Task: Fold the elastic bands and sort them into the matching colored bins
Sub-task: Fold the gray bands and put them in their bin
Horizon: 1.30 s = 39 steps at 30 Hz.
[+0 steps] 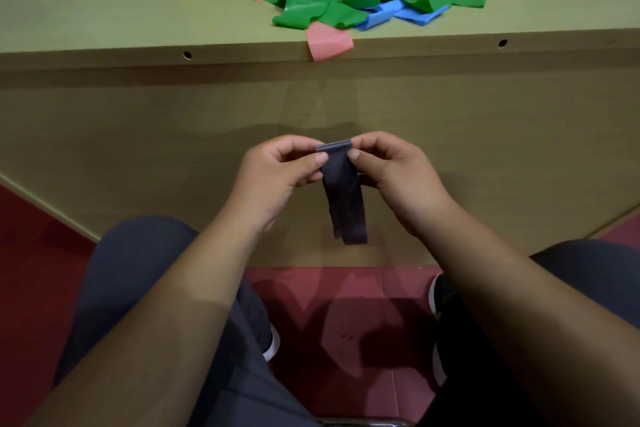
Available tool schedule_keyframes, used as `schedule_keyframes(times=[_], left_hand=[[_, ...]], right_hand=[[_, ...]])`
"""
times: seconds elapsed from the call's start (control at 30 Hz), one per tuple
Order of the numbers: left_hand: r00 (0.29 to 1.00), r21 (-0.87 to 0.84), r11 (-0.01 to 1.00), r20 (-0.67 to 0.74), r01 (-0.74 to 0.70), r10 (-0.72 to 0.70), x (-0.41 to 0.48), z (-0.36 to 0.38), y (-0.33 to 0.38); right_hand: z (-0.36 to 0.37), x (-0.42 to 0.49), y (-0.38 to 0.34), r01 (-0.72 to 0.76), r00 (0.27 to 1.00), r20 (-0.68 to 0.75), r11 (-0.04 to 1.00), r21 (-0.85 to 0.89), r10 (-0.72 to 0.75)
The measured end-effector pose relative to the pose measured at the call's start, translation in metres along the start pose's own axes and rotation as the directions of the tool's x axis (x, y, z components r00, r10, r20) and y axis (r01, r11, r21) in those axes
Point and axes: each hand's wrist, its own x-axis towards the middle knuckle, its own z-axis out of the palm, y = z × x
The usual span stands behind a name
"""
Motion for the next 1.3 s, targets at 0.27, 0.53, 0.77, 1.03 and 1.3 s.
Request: schedule_keyframes(times=[0.27,0.53,0.77,1.03,1.3], left_hand=[[0.998,0.024,0.998,-0.029,-0.052,0.052,0.005,0.001,-0.001],[0.994,0.011,0.994,-0.031,-0.106,0.106,0.011,0.0,0.001],[0.992,-0.031,0.992,0.012,-0.122,0.122,0.013,0.002,0.004],[0.987,0.01,0.987,0.035,-0.157,0.157,0.014,0.002,0.002],[0.986,0.037,0.986,0.023,-0.166,0.165,0.013,0.003,0.001]], right_hand=[[0.001,-0.003,-0.005,0.037,0.999,-0.011,0.998,-0.048,-0.037],[0.001,-0.002,-0.007,0.099,0.995,-0.015,0.991,-0.095,-0.101],[-0.003,0.002,-0.007,0.195,0.979,-0.014,0.952,-0.236,-0.204],[-0.007,0.004,-0.003,0.255,0.964,0.016,0.903,-0.346,-0.266],[-0.008,0.002,-0.007,0.255,0.965,0.021,0.921,-0.296,-0.261]])
